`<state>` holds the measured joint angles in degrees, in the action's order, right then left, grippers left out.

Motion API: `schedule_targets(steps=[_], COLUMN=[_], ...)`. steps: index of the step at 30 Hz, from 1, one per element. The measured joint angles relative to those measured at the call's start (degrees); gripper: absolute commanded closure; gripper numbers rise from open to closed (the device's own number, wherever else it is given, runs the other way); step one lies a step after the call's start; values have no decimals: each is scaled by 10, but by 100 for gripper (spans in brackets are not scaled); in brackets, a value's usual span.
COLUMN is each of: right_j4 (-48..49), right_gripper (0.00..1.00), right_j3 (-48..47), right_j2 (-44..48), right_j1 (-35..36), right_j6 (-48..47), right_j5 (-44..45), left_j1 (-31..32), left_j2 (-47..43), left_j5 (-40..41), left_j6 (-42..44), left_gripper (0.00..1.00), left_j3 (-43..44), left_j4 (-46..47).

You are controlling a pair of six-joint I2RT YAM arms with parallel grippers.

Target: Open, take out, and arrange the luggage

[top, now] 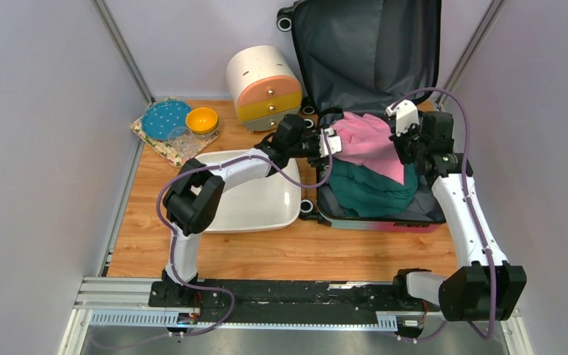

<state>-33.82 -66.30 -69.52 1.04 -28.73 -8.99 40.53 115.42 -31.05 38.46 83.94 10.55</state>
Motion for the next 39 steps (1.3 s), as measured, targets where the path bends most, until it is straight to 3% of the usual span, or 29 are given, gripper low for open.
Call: schedule_targets(steps=[1,3,4,5,14,22,33,39], right_j4=[-1,-2,-2,-2,0,1,3,-5], right_gripper=[100,100,100,100,100,100,100,100], right_j3=[-2,-7,-11,-15,-59,-171,-223,-251], right_j2=[2,4,5,5,18,14,-39,-119], right_j1=[0,0,0,0,-1,22,235,332], right_j6=[0,0,0,1,26,98,183,195], right_j5=[-2,-5,-6,-7,-39,-143,-222,-225], left_j1=[0,0,0,0,-9,-48,-170,-181], left_j2=[0,0,0,0,-48,-239,-546,-709], left_j5=[3,8,9,9,16,37,80,167], left_j6=[-2,-10,-14,-20,-81,-90,-62,-27], left_gripper=[54,71,89,100,100,100,100,100], left_j3=[1,1,1,2,-3,-38,-214,-321], left_j4=[7,20,26,31,32,-55,-236,-318])
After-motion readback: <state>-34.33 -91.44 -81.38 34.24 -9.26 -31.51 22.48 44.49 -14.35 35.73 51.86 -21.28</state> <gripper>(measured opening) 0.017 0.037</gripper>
